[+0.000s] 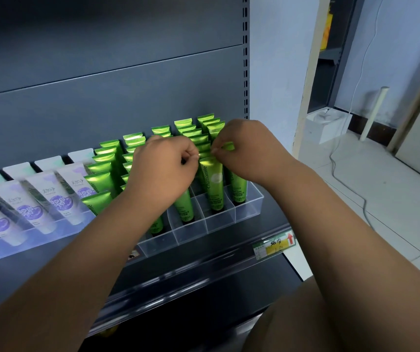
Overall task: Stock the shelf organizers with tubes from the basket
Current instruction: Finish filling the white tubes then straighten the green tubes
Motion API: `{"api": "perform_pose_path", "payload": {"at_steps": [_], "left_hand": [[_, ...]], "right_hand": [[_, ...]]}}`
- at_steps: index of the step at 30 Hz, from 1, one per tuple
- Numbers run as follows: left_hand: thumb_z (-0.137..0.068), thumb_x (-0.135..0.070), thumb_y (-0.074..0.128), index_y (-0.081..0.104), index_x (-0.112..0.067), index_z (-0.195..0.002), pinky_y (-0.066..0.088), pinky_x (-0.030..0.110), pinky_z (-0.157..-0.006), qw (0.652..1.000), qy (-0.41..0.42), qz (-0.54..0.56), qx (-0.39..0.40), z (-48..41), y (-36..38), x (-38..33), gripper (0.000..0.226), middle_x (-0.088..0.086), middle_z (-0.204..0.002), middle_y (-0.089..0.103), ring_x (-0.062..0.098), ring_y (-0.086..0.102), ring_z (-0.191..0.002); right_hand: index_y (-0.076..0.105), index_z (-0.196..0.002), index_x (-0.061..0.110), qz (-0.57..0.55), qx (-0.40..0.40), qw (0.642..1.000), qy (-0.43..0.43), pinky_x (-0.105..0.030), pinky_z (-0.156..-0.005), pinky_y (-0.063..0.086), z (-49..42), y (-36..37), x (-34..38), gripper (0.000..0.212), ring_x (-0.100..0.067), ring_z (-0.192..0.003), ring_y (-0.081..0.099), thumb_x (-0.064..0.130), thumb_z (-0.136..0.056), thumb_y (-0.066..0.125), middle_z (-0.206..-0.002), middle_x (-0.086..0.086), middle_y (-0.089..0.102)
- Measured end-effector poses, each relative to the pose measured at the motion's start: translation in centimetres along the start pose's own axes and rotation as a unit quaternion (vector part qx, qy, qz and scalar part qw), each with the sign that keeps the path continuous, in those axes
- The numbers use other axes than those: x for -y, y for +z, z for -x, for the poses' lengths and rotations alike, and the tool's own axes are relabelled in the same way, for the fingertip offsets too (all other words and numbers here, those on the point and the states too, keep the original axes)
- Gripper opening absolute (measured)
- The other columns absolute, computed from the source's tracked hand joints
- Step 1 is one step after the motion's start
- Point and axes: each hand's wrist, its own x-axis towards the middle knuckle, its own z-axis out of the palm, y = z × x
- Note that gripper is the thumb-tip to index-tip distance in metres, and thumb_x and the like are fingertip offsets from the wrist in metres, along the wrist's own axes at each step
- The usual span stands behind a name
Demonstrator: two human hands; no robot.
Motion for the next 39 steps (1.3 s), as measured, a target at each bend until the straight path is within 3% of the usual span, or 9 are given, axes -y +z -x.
{"api": "perform_pose_path", "payload": {"at_steps": [11, 21, 39], "left_hand": [[-0.089, -0.029, 0.066, 0.074, -0.030, -0.085, 0.055, 0.043, -0.088, 0.996, -0.059, 0.008, 0.064, -3.5, -0.5, 0.3, 0.010, -0.018, -0.082, 0.071, 0.014, 0.066, -0.086], [-0.084, -0.024, 0.069, 0.072, -0.033, -0.072, 0.055, 0.048, -0.089, 0.992, -0.079, -0.012, 0.101, -4.0, 0.4, 0.7, 0.015, -0.021, -0.074, 0.065, 0.020, 0.068, -0.090], [-0.083, -0.024, 0.068, 0.074, -0.028, -0.077, 0.056, 0.044, -0.087, 0.995, -0.064, 0.000, 0.072, -3.8, 0.1, 1.0, 0.009, -0.018, -0.075, 0.067, 0.017, 0.068, -0.084]], "right_hand": [[0.080, -0.084, 0.015, -0.011, 0.004, 0.995, 0.096, -0.036, -0.079, 0.058, -2.5, 0.0, -0.5, 0.012, -0.021, -0.088, 0.068, 0.023, -0.084, 0.071, -0.088, -0.005, 0.076], [0.079, -0.080, 0.013, 0.036, 0.029, 0.996, 0.078, -0.040, -0.076, 0.059, -3.1, 0.6, -1.1, 0.017, -0.024, -0.082, 0.068, 0.022, -0.083, 0.065, -0.084, -0.006, 0.074], [0.081, -0.085, 0.017, 0.025, 0.016, 0.998, 0.062, -0.036, -0.079, 0.057, -2.7, 0.7, -0.9, 0.014, -0.021, -0.087, 0.066, 0.024, -0.087, 0.069, -0.090, -0.005, 0.073]]}}
